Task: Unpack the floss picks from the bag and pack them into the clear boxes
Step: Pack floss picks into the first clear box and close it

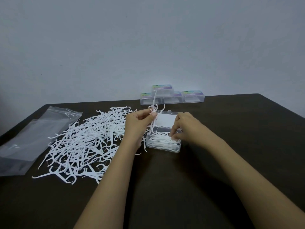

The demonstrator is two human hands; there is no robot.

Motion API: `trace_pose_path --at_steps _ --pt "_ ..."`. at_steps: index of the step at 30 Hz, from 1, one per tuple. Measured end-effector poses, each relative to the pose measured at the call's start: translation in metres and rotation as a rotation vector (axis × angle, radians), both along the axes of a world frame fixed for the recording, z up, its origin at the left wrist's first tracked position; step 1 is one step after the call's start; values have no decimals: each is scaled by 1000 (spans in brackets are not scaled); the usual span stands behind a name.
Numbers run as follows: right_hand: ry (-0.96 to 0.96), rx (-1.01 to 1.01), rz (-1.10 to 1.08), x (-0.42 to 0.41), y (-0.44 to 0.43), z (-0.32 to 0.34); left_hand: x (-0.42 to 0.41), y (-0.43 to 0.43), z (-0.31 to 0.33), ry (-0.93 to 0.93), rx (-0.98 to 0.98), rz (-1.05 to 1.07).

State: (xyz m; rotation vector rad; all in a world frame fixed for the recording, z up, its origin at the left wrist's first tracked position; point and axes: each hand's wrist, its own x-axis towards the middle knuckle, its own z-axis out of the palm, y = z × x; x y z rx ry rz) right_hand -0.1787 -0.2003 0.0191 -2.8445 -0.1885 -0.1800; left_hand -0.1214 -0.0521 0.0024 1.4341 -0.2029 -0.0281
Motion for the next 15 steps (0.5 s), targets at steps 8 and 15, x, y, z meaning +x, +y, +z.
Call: trace_pose_path --at_steps 8,15 --pt "-67 216 -73 0 -3 1 -6 -7 -1 39 -7 -28" --pt "-182 916 -138 -7 3 10 -10 -9 1 -94 174 -57"
